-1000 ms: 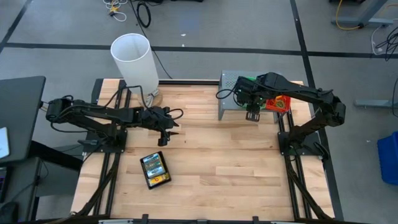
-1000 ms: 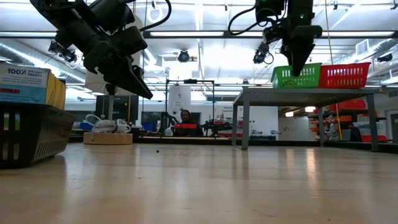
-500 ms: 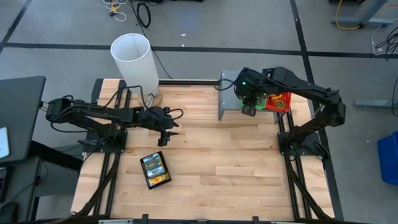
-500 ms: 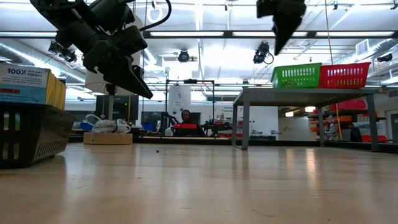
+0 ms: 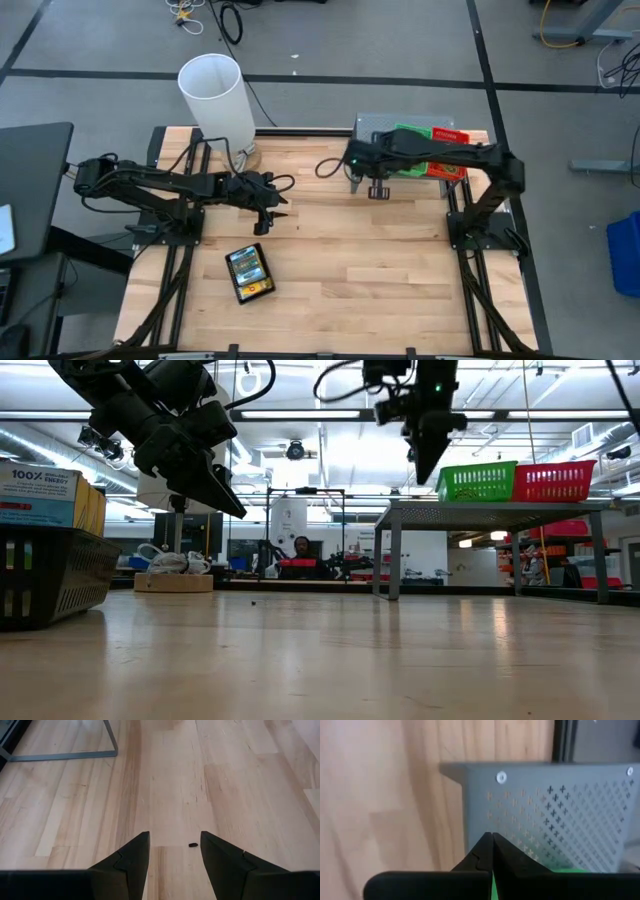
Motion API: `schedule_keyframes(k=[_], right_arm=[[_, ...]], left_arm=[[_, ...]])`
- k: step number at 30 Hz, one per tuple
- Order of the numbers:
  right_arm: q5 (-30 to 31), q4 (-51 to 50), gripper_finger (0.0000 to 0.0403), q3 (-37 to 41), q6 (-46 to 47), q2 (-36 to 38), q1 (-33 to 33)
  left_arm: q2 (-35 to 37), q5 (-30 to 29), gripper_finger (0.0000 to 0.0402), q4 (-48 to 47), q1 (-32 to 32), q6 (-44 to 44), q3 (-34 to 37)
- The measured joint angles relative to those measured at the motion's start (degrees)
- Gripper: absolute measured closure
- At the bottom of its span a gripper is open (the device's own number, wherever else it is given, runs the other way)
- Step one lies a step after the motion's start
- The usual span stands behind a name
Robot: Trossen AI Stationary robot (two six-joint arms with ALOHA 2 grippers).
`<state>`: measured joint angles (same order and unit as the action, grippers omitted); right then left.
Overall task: Pick & Place Office Desk Supplies
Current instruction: Put the green bin on the shelf, then put the black bin on the shelf
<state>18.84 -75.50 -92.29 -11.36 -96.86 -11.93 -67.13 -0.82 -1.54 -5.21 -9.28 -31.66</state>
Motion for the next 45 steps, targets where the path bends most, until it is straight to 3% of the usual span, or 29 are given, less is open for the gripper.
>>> schedule_keyframes(k=[5,20,39,42,45], right_arm=[[6.32,-3.45,0.0401,0.00,1.98,-3.20,1.63],[10.00,-9.47,0.0402,0.02,7.72,-4.06,3.06],[4.57,-14.47,0.0403,0.02,12.15,-4.06,6.51],[4.28,-10.90,0.0403,0.07,9.89,-4.01,8.12],[-1.46,-3.60,0.0400,0.07,5.33,-4.00,10.43]], left_arm=[[0.00,0.00,0.0220,0.00,0.00,0.02,0.00],[0.00,0.00,0.0220,0.00,0.00,-0.12,0.00],[0.00,-0.23,0.0220,0.04,0.00,-0.26,0.00],[0.00,-0.53,0.0220,0.03,-0.02,-0.66,0.00],[0.10,-0.59,0.0220,-0.63,-0.02,-1.12,0.00]])
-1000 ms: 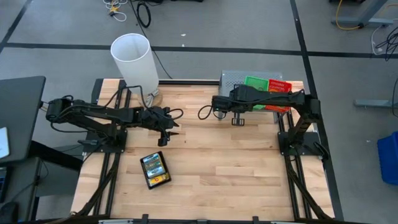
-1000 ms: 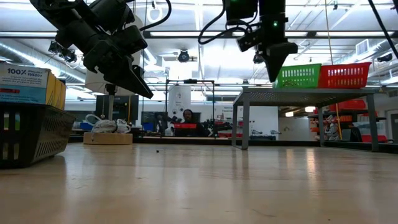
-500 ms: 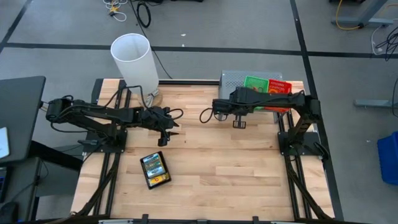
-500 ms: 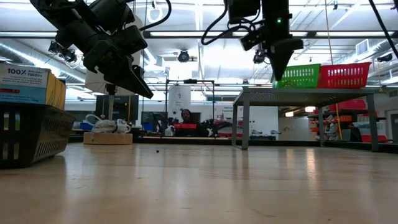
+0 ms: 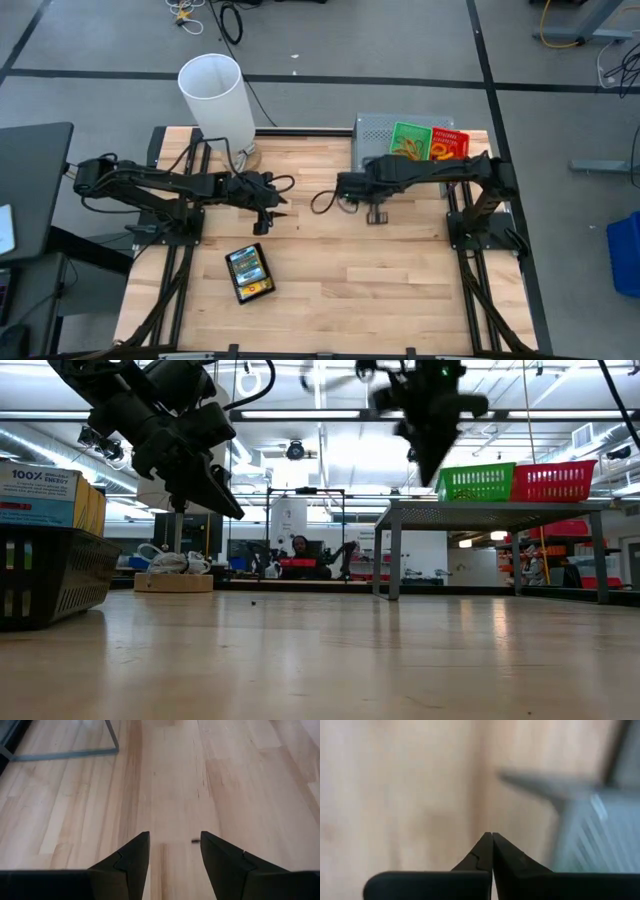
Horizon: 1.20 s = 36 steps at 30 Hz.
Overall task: Pick & Place Office Desk Supplies
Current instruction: Put the black bin on the shelf
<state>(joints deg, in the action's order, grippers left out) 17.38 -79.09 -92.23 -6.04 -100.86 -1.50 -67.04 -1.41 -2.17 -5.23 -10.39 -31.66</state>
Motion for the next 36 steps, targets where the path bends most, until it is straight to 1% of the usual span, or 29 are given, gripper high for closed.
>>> schedule_keyframes(k=[3,6,10,13,15,18,21,23,27,30,33,36], right_arm=[[-7.67,9.43,0.0391,0.00,-4.06,0.00,2.87],[-12.61,16.81,0.0381,0.00,-6.28,0.00,5.51],[-13.15,21.23,0.0361,0.00,-6.89,0.00,8.31],[-13.13,21.67,0.0333,0.00,-6.73,0.00,9.50],[-13.10,21.80,0.0309,0.00,-6.71,0.00,10.17],[-13.04,21.75,0.0271,0.00,-6.45,0.00,11.05],[-12.95,21.07,0.0244,0.00,-6.45,0.00,12.09],[-12.72,20.99,0.0235,0.00,-6.47,0.00,13.00],[-7.85,21.03,0.0232,0.00,-7.38,0.00,15.51],[-6.69,22.63,0.0231,0.00,-8.50,-0.19,17.65],[-7.86,27.60,0.0231,-0.03,-8.46,-1.06,19.45],[-13.59,35.40,0.0231,-0.11,-8.11,-3.52,20.36]], left_arm=[[1.66,-0.06,0.0220,-2.82,0.02,0.11,0.02],[4.59,0.64,0.0220,-4.93,0.59,1.93,0.02],[9.86,5.64,0.0220,-8.96,3.32,3.70,-0.02],[13.53,7.06,0.0220,-14.53,6.63,8.15,-1.22],[15.42,7.02,0.0220,-19.12,10.18,12.07,-2.39],[16.93,6.76,0.0220,-25.43,17.27,18.88,-3.95],[16.99,4.52,0.0220,-31.20,25.91,27.25,-5.79],[16.66,2.45,0.0220,-34.31,32.22,32.64,-6.64],[15.80,-0.12,0.0220,-35.93,44.30,42.11,-6.91],[14.73,-3.73,0.0220,-36.04,51.61,49.64,-6.93],[12.99,-9.76,0.0220,-38.54,56.31,56.12,-6.93],[10.71,-16.02,0.0220,-41.93,58.61,60.83,-6.93]])
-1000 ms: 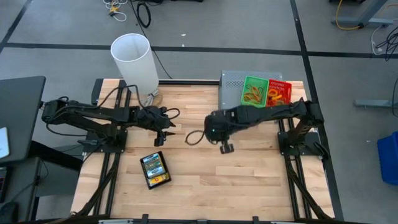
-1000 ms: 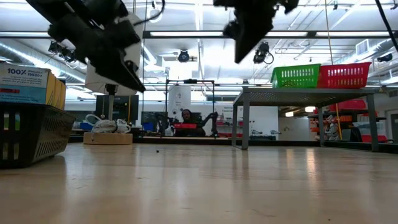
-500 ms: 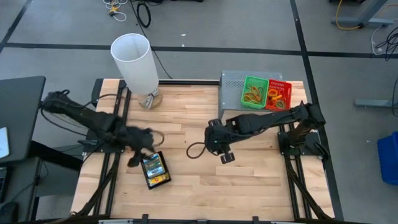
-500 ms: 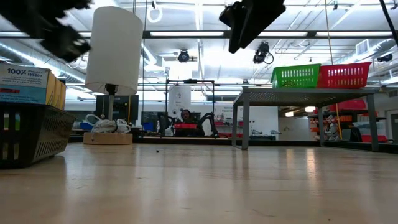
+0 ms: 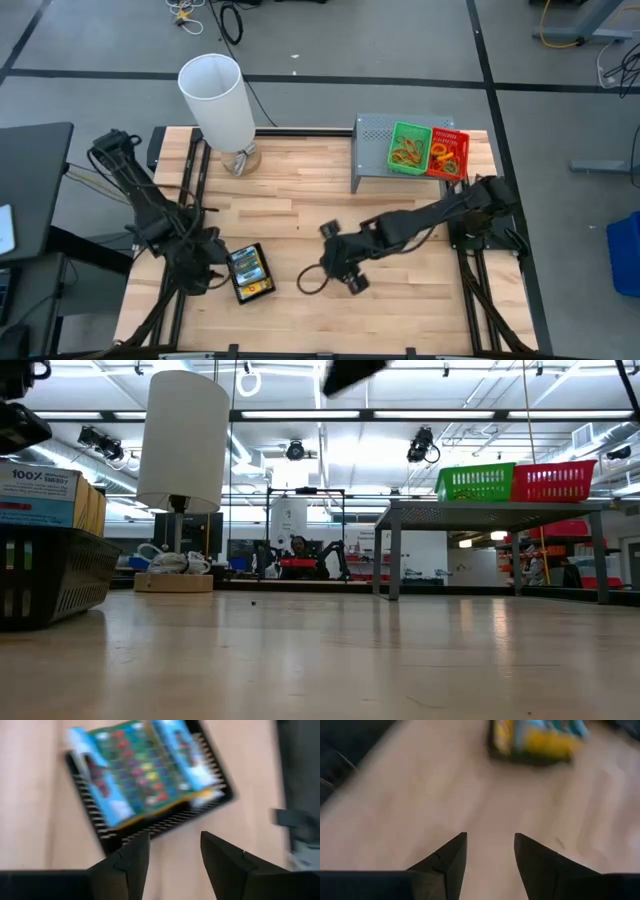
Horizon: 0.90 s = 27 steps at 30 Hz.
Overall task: Pick & Place Office Desk Supplies
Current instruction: Put the black bin on the shelf
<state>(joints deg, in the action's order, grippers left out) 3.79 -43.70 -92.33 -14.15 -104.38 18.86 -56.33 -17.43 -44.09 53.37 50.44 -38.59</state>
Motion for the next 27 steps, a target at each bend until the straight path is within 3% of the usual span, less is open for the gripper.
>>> schedule_keyframes(k=[3,6,11,15,21,27], right_arm=[[-6.56,8.26,0.0231,0.00,0.05,-3.90,0.41],[-8.98,13.71,0.0231,0.04,-1.05,-7.95,0.70],[-8.23,21.39,0.0231,0.07,-2.72,-12.39,0.87],[-6.06,22.68,0.0231,0.13,-2.67,-13.82,0.74],[-0.86,22.50,0.0231,0.04,-2.75,-13.87,1.37],[-0.58,20.74,0.0231,0.04,-2.74,-13.87,1.66]], left_arm=[[-2.36,-3.73,0.0220,-0.90,0.78,1.93,0.15],[-5.23,-3.15,0.0220,-0.37,1.26,2.87,0.17],[-10.26,3.71,0.0220,0.49,3.52,6.85,0.20],[-14.14,4.54,0.0220,0.90,5.77,10.63,0.21],[-20.39,0.29,0.0220,7.20,6.13,10.13,0.22],[-26.35,-4.96,0.0231,11.48,3.55,7.18,0.22]])
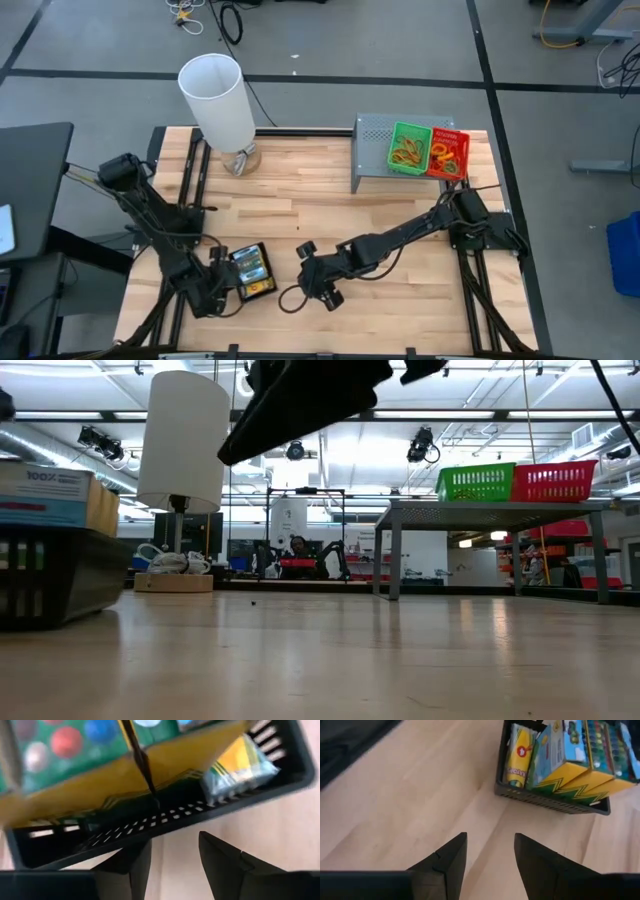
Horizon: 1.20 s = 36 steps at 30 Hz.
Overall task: Pick & Place Office Desk Supplies
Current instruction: Put the black bin on the shelf
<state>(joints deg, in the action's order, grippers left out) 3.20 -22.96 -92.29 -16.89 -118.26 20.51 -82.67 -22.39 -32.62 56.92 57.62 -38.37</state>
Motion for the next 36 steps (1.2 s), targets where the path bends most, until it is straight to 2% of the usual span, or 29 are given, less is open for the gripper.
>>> schedule_keyframes(k=[7,18,31,36], right_arm=[[0.22,-2.29,0.0231,0.00,0.63,0.00,0.18],[-2.18,2.15,0.0231,0.00,7.18,0.00,2.05],[5.80,-7.21,0.0231,0.00,13.36,-0.59,4.05],[4.65,-9.62,0.0231,-0.02,16.50,-1.45,4.07]], left_arm=[[-3.05,-1.58,0.0250,4.80,-5.99,-8.90,0.01],[-3.98,-1.95,0.0253,20.80,-18.07,-30.23,0.02],[-3.98,3.72,0.0253,33.91,-29.53,-46.64,0.02],[-3.98,5.90,0.0253,34.79,-31.46,-49.31,0.02]])
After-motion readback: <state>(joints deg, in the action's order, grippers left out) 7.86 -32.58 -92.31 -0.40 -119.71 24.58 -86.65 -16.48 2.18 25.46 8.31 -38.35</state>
